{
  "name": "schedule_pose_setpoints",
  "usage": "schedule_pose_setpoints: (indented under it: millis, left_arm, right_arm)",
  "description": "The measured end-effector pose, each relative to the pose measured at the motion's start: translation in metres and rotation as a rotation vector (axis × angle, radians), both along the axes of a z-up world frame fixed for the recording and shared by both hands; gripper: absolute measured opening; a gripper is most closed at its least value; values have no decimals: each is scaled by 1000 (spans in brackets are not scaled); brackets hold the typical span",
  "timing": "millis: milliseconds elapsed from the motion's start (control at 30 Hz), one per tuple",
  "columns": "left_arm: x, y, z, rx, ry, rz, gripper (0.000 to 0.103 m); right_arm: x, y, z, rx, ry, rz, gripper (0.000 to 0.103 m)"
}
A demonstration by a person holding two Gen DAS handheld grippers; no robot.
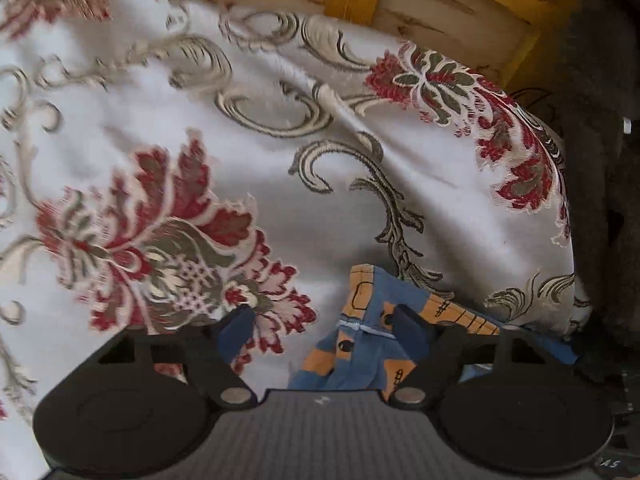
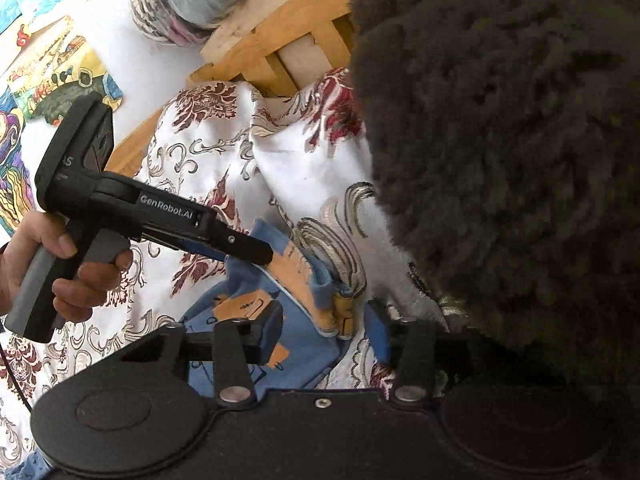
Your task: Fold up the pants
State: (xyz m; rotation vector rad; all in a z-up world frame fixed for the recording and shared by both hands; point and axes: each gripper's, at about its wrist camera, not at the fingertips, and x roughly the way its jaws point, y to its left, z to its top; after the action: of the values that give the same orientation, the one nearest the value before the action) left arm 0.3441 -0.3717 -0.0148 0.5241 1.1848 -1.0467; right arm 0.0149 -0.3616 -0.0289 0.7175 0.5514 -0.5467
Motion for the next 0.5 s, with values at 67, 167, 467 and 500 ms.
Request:
schedule_pose_setpoints:
  millis: [67, 167, 467, 500]
  left_arm:
    - [2, 0, -5, -16, 42, -15, 63]
    - [4, -2, -10, -15, 53, -39, 51]
    - [-17, -15, -10, -2, -19, -123, 17]
    - [-19, -14, -8, -8, -27, -126, 16]
  right_arm:
    - [2, -4, -2, 12, 4, -3, 38]
    - [1, -7, -4, 23, -2, -7, 32]
    - [-1, 3, 3, -52, -10, 45, 11]
    - [0, 8, 6, -89, -8, 65, 10]
